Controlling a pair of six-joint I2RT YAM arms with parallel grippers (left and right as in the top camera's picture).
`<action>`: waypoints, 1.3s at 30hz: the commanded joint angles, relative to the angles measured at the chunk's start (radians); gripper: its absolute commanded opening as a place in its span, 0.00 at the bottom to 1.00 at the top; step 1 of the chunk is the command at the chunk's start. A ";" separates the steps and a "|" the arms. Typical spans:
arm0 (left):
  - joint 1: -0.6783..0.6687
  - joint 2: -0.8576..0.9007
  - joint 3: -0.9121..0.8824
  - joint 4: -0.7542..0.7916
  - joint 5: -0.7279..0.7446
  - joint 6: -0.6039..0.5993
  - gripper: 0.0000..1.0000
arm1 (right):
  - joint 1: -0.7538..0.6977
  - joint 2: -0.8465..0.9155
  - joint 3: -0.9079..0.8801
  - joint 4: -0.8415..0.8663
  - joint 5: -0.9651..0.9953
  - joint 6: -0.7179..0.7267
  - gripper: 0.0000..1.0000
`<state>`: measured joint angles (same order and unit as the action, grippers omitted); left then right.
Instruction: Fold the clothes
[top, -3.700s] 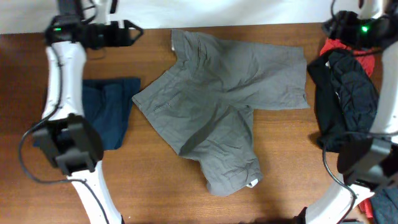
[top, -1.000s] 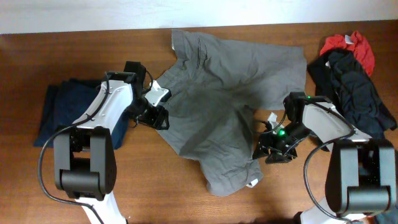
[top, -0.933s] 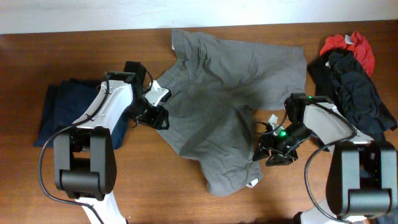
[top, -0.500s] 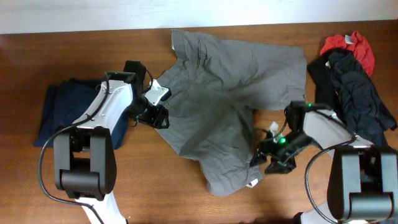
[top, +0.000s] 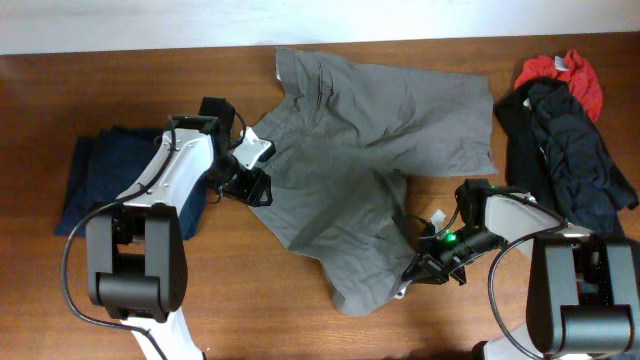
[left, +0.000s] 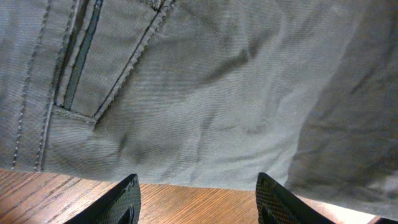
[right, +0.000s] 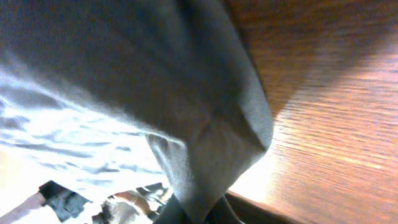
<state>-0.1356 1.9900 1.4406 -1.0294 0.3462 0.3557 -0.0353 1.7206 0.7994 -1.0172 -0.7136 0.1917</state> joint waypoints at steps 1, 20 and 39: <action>-0.001 -0.008 -0.004 0.003 -0.003 -0.002 0.59 | -0.021 -0.017 0.061 -0.008 0.088 0.008 0.04; -0.001 -0.008 -0.004 0.008 -0.004 -0.003 0.59 | -0.039 -0.143 0.447 -0.117 0.713 0.070 0.49; -0.001 -0.008 -0.004 0.008 -0.004 -0.002 0.59 | -0.039 -0.143 0.223 -0.128 0.403 0.069 0.60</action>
<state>-0.1356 1.9900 1.4406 -1.0229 0.3458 0.3561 -0.0696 1.5856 1.0840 -1.1728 -0.2436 0.2642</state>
